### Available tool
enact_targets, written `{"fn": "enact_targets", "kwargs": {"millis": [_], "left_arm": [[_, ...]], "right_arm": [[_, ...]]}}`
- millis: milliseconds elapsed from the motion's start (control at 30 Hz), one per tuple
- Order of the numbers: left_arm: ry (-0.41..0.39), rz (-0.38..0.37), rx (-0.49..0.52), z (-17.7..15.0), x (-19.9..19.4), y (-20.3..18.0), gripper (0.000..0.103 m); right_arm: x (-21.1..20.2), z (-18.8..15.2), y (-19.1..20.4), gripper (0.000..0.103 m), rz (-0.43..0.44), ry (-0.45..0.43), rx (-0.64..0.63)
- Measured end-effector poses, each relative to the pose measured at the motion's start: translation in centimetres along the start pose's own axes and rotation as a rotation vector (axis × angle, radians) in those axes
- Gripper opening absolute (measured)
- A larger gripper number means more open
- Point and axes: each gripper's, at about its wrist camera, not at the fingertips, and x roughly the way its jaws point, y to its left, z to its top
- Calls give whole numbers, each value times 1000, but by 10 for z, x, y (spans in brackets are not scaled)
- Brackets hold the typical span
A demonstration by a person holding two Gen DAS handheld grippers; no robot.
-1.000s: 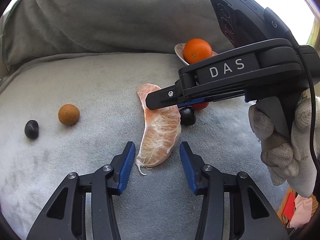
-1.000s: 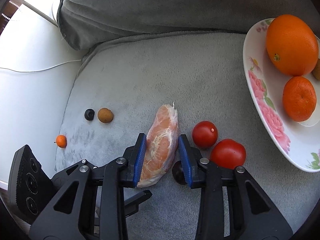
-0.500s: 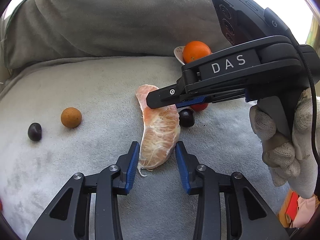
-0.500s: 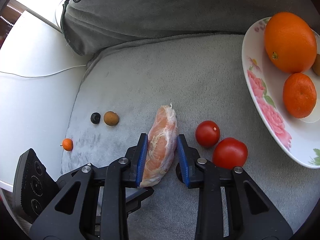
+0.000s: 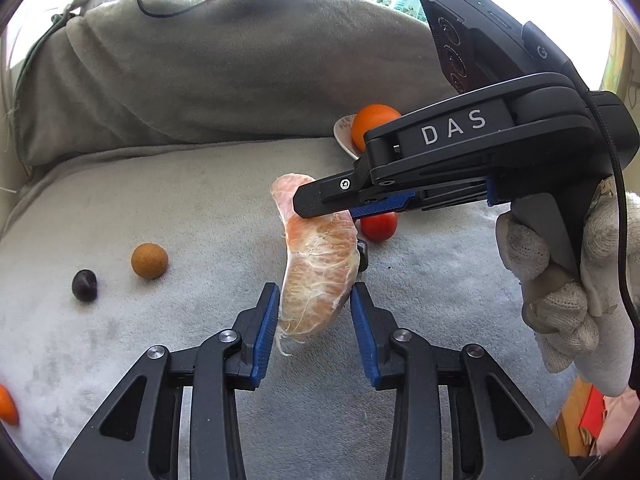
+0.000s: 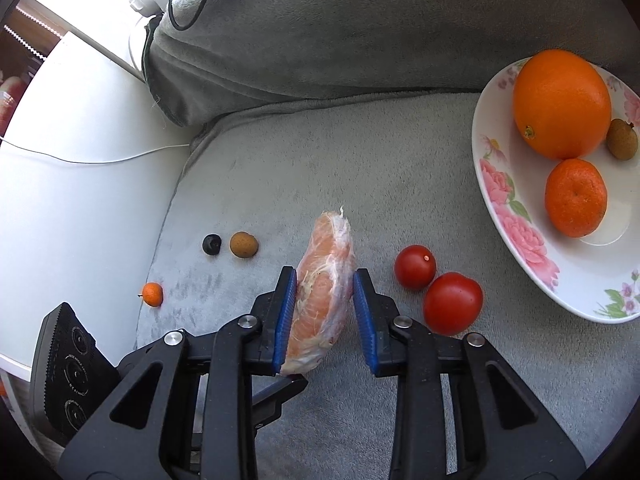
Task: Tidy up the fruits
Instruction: 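Lift the pomelo segment and carry it over the floral plate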
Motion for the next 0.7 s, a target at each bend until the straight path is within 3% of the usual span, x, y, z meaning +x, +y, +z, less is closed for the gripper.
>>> {"fn": "enact_targets", "kwargs": {"millis": [700], "left_arm": [[-41,-94,110,29,18,-62,34]], "right_arm": [[-82,-5,-63,30,-16,-127,85]]}}
